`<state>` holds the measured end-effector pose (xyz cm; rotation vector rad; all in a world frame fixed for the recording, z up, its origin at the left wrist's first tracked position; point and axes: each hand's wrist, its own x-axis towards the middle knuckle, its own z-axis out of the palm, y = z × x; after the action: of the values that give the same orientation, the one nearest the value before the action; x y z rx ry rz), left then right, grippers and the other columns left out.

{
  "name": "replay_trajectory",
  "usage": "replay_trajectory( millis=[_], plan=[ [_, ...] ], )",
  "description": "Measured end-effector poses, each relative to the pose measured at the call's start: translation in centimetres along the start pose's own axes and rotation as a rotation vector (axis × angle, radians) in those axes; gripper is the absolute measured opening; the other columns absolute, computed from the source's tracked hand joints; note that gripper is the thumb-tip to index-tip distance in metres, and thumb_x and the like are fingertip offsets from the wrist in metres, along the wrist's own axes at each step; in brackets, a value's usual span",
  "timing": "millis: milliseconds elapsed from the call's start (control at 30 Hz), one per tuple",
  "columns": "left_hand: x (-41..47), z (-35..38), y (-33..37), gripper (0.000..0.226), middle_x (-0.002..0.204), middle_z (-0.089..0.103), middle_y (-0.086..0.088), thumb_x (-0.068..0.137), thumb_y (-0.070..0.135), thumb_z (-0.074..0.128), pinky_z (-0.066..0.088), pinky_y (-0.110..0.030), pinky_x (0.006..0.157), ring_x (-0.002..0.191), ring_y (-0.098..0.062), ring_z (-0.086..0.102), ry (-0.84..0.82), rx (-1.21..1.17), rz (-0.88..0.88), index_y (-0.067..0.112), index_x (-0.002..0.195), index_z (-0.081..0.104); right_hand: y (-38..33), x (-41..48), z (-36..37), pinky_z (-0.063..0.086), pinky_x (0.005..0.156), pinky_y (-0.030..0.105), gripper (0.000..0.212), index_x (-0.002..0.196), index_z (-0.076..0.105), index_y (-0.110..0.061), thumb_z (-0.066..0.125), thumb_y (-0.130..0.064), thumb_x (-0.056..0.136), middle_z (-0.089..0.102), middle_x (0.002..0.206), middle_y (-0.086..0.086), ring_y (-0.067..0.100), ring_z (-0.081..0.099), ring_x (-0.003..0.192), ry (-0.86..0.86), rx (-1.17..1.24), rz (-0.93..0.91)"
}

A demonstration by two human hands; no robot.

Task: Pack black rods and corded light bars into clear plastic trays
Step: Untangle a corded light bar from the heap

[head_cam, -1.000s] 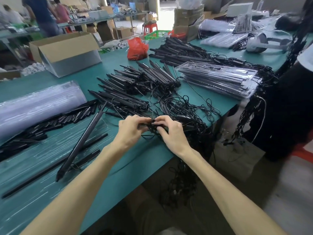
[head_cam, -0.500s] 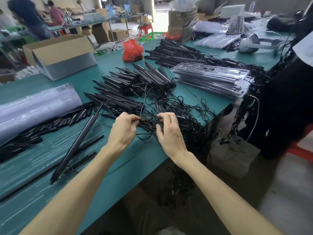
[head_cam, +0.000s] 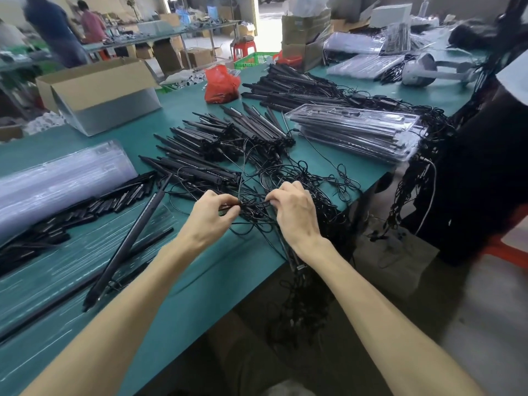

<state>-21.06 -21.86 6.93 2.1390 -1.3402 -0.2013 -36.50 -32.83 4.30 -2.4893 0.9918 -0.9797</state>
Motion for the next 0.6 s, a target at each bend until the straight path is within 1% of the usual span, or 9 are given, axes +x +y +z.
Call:
replay_trajectory(
  millis=[100, 167, 233, 267, 333, 400, 500, 567, 600],
  plan=[
    [0.3, 0.2, 0.1, 0.024, 0.100, 0.051, 0.003, 0.097, 0.024, 0.065, 0.043, -0.024, 0.088, 0.091, -0.007, 0.053, -0.030, -0.024, 0.066, 0.025, 0.120, 0.073, 0.4, -0.3, -0.2, 0.042, 0.087, 0.035, 0.018, 0.102, 0.077, -0.012, 0.065, -0.002, 0.093, 0.067, 0.094, 0.000, 0.018, 0.052, 0.095, -0.015, 0.000, -0.060],
    [0.5, 0.5, 0.5, 0.026, 0.105, 0.056, -0.001, 0.095, 0.017, 0.068, 0.047, -0.031, 0.098, 0.100, -0.017, 0.056, -0.028, -0.033, 0.121, 0.020, 0.121, 0.074, 0.3, -0.9, -0.1, 0.044, 0.086, 0.037, 0.016, 0.100, 0.077, -0.010, 0.066, -0.002, 0.092, 0.066, 0.090, 0.001, 0.019, 0.052, 0.093, -0.010, 0.002, -0.093],
    [0.7, 0.8, 0.9, 0.026, 0.108, 0.062, -0.002, 0.093, 0.015, 0.070, 0.048, -0.039, 0.100, 0.105, -0.022, 0.058, -0.020, 0.000, 0.161, 0.018, 0.118, 0.075, 0.0, -1.4, 0.3, 0.045, 0.086, 0.040, 0.015, 0.098, 0.077, -0.010, 0.067, -0.001, 0.091, 0.065, 0.088, 0.002, 0.022, 0.054, 0.092, -0.001, -0.005, -0.119],
    [0.8, 0.9, 1.0, 0.025, 0.110, 0.064, 0.000, 0.093, 0.018, 0.071, 0.046, -0.042, 0.099, 0.108, -0.023, 0.057, -0.022, 0.033, 0.152, 0.022, 0.117, 0.076, -0.2, -1.5, 0.5, 0.046, 0.086, 0.040, 0.015, 0.098, 0.077, -0.010, 0.067, -0.001, 0.091, 0.065, 0.088, 0.002, 0.022, 0.054, 0.092, 0.009, -0.009, -0.118],
    [0.8, 0.8, 1.0, 0.022, 0.113, 0.066, 0.011, 0.094, 0.029, 0.069, 0.036, -0.040, 0.098, 0.115, -0.021, 0.052, -0.018, 0.130, 0.097, 0.034, 0.115, 0.075, -0.3, -1.6, 0.8, 0.045, 0.086, 0.040, 0.014, 0.097, 0.077, -0.010, 0.067, -0.002, 0.091, 0.065, 0.088, 0.001, 0.022, 0.054, 0.091, 0.036, -0.007, -0.104],
    [1.0, 0.7, 0.6, 0.015, 0.109, 0.069, 0.017, 0.094, 0.035, 0.068, 0.025, -0.037, 0.093, 0.113, -0.014, 0.054, -0.025, 0.154, 0.064, 0.039, 0.107, 0.075, -0.2, -1.5, 1.1, 0.045, 0.087, 0.040, 0.015, 0.099, 0.077, -0.011, 0.067, -0.003, 0.092, 0.066, 0.090, 0.001, 0.022, 0.054, 0.093, 0.041, -0.003, -0.096],
    [0.9, 0.2, 0.2, 0.011, 0.097, 0.073, 0.017, 0.094, 0.032, 0.069, 0.028, -0.037, 0.097, 0.103, -0.008, 0.063, -0.077, 0.143, 0.027, 0.039, 0.099, 0.076, 0.1, -1.5, 1.1, 0.042, 0.092, 0.039, 0.018, 0.106, 0.076, -0.014, 0.063, -0.008, 0.096, 0.068, 0.098, -0.001, 0.020, 0.053, 0.100, -0.051, -0.001, -0.116],
    [0.7, 0.0, 0.1, 0.012, 0.099, 0.075, 0.009, 0.095, 0.029, 0.068, 0.036, -0.042, 0.102, 0.106, -0.017, 0.062, -0.088, 0.175, 0.031, 0.032, 0.102, 0.078, 0.4, -1.5, 0.7, 0.041, 0.095, 0.036, 0.019, 0.112, 0.074, -0.015, 0.062, -0.013, 0.098, 0.068, 0.104, -0.001, 0.019, 0.053, 0.104, -0.091, 0.013, -0.139],
    [0.6, 0.0, 0.0, 0.013, 0.100, 0.074, 0.005, 0.095, 0.027, 0.068, 0.038, -0.044, 0.100, 0.106, -0.023, 0.059, -0.058, 0.196, 0.051, 0.029, 0.103, 0.078, 0.7, -1.6, 0.4, 0.041, 0.098, 0.034, 0.020, 0.115, 0.073, -0.014, 0.063, -0.014, 0.097, 0.068, 0.107, 0.000, 0.018, 0.054, 0.106, -0.086, 0.032, -0.140]
  ],
)
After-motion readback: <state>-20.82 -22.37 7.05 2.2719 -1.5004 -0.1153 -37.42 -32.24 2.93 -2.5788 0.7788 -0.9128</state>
